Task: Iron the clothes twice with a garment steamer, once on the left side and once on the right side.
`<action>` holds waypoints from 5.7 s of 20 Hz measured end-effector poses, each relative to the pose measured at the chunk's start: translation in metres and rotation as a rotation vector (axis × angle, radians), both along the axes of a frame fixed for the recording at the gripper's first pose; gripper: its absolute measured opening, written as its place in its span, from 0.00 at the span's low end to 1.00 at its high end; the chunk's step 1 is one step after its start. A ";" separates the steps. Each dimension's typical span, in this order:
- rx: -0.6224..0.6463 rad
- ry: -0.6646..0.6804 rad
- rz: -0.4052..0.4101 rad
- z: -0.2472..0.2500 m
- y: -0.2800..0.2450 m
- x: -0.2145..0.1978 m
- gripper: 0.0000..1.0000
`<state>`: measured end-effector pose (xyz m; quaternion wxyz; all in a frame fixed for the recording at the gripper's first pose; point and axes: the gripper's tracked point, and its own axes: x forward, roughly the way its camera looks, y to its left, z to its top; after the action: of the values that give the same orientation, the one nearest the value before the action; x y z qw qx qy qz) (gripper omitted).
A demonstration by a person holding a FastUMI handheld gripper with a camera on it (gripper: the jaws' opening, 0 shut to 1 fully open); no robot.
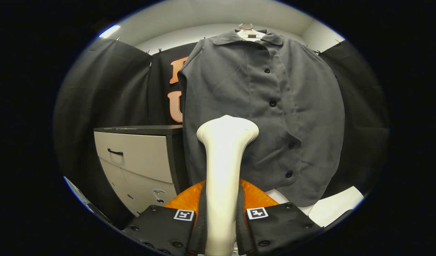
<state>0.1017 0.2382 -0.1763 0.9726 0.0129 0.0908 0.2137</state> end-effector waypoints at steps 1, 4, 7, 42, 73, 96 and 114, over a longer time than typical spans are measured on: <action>0.002 -0.014 -0.002 0.008 -0.003 -0.002 0.40; 0.021 -0.065 -0.009 0.038 -0.013 -0.008 0.40; 0.048 -0.105 -0.026 0.071 -0.028 -0.011 0.40; 0.046 -0.231 -0.198 0.205 -0.149 0.145 0.40; -0.033 0.061 -0.227 0.008 -0.178 0.072 0.40; 0.037 -0.114 -0.177 0.139 -0.140 -0.039 0.40; 0.110 -0.221 -0.126 0.238 -0.102 -0.078 0.40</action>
<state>0.0235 0.1364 0.0613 0.9860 0.0481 -0.0297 0.1568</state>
